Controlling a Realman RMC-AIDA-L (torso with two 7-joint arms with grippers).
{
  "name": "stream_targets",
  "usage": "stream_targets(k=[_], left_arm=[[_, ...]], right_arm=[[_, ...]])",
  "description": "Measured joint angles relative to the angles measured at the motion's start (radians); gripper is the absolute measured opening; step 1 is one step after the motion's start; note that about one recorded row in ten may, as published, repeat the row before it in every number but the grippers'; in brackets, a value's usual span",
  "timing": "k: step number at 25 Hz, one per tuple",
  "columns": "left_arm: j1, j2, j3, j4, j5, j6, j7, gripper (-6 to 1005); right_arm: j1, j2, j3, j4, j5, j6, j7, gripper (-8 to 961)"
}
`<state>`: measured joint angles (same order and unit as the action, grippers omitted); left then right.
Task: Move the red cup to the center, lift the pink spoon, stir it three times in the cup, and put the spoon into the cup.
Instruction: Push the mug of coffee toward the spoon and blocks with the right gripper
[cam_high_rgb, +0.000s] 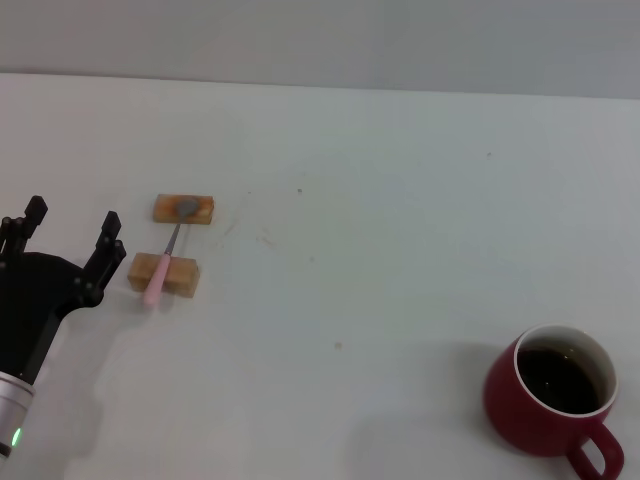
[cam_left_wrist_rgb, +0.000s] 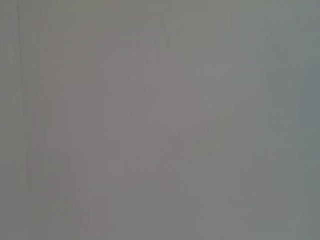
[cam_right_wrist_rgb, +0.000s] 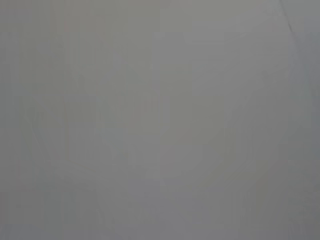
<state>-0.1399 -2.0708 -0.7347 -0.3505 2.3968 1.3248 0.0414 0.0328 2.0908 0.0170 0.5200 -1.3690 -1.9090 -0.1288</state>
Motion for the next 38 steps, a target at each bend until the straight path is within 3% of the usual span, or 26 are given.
stream_targets(k=[13, 19, 33, 38], left_arm=[[-0.006, 0.0, 0.0, 0.002, -0.001, -0.002, 0.0, 805], [-0.008, 0.001, -0.001, 0.004, -0.002, -0.007, 0.0, 805], [-0.01, 0.002, -0.004, 0.01, -0.002, -0.009, 0.0, 806], [-0.014, 0.002, -0.006, 0.01, -0.002, -0.009, 0.0, 806]], right_arm=[[-0.07, 0.0, -0.027, 0.074, -0.003, -0.053, -0.015, 0], [-0.095, 0.0, -0.023, 0.172, 0.001, -0.074, -0.179, 0], [-0.093, 0.001, -0.072, 0.268, 0.003, 0.091, -0.172, 0], [-0.099, 0.001, -0.075, 0.279, 0.074, 0.103, -0.141, 0]])
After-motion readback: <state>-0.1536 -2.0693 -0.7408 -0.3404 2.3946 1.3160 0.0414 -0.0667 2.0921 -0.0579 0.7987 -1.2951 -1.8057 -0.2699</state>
